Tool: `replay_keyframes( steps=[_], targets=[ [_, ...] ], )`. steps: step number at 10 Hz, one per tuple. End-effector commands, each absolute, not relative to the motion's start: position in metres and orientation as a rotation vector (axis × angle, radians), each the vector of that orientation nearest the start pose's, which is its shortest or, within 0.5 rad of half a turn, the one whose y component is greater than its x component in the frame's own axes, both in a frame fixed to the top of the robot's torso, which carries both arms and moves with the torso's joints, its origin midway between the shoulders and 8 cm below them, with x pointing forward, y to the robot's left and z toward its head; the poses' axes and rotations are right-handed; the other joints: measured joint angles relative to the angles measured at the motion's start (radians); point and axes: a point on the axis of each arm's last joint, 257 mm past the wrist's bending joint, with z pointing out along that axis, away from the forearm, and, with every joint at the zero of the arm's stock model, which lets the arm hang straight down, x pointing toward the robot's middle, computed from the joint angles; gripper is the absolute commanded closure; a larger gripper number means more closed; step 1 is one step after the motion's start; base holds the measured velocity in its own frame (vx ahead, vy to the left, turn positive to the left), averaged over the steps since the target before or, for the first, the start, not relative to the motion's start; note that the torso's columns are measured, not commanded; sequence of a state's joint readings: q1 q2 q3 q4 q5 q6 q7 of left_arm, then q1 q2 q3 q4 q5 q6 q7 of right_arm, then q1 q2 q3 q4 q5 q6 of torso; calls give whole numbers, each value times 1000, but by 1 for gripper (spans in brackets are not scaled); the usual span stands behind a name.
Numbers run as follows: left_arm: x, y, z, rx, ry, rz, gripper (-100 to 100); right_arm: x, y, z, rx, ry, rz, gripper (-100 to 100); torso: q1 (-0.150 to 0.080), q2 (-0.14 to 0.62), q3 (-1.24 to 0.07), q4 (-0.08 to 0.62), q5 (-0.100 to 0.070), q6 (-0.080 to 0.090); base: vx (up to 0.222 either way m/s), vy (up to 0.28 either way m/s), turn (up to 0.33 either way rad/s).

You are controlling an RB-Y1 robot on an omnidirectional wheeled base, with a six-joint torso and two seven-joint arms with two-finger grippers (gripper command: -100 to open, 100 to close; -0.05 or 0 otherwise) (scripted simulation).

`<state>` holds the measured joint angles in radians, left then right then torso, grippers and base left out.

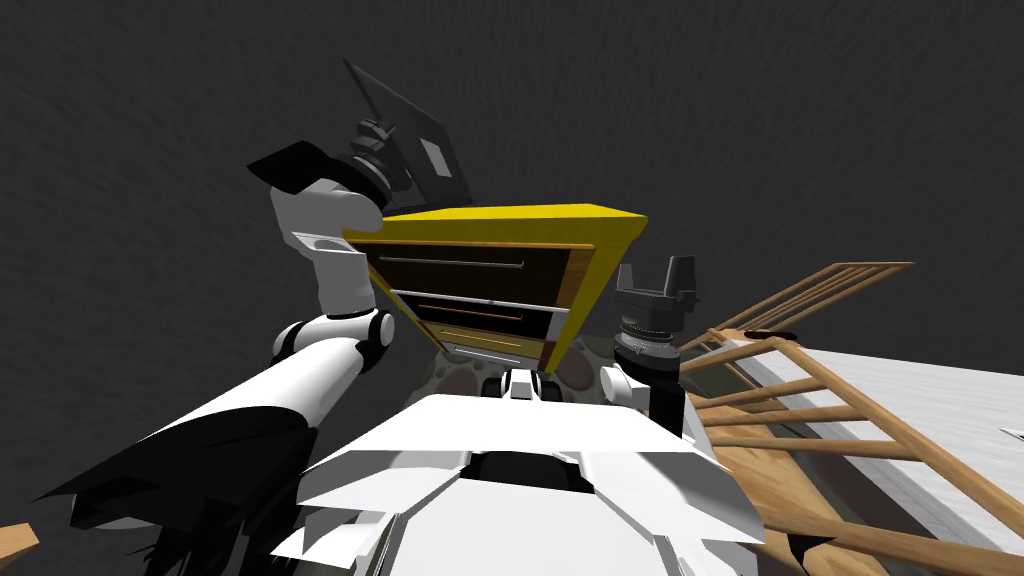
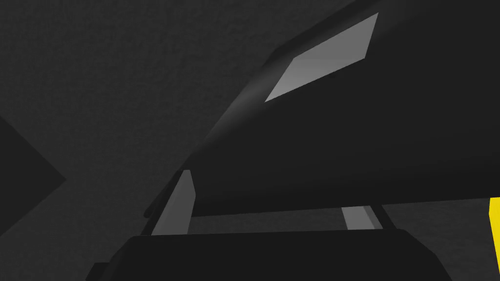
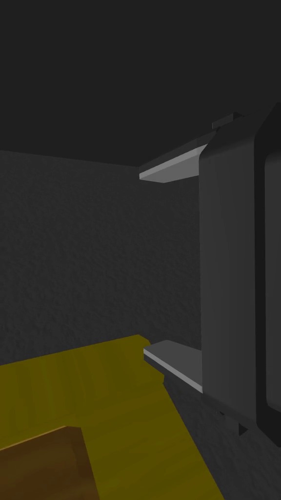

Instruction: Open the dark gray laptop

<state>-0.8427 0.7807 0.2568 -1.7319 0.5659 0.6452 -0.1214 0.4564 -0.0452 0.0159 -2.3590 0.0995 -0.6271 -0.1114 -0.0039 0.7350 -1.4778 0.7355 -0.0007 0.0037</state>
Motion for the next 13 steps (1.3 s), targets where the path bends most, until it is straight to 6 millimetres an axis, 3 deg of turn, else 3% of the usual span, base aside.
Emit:
replay_keyframes(
  steps=[1, 3, 4, 8, 12, 13],
  targets=[
    [580, 361, 315, -750, 953, -1282, 100, 306, -241, 90, 400, 521, 1432, 0, 0, 0, -1, 1, -1, -1, 0, -51, 25],
    [581, 364, 315, -758, 945, -1286, 100, 306, -241, 90, 400, 521, 1432, 0, 2, 0, 0, 1, 0, -1, -3, -30, 26],
    [587, 382, 311, -831, 904, -1338, 100, 306, -241, 90, 400, 521, 1432, 0, 3, 2, 1, 2, 0, -2, -2, -38, 35],
    [599, 412, 298, -967, 825, -1436, 100, 306, -241, 90, 400, 521, 1432, 0, 3, 1, 1, 2, 0, -2, 6, -64, 42],
    [612, 439, 281, -1102, 739, -1534, 100, 306, -241, 90, 400, 521, 1432, 0, 3, 2, 1, 2, 0, -3, 0, -54, 32],
    [609, 436, 283, -1080, 755, -1515, 100, 306, -241, 90, 400, 521, 1432, 0, 4, 2, 1, 2, 0, -3, -1, -25, 14]
  ],
)
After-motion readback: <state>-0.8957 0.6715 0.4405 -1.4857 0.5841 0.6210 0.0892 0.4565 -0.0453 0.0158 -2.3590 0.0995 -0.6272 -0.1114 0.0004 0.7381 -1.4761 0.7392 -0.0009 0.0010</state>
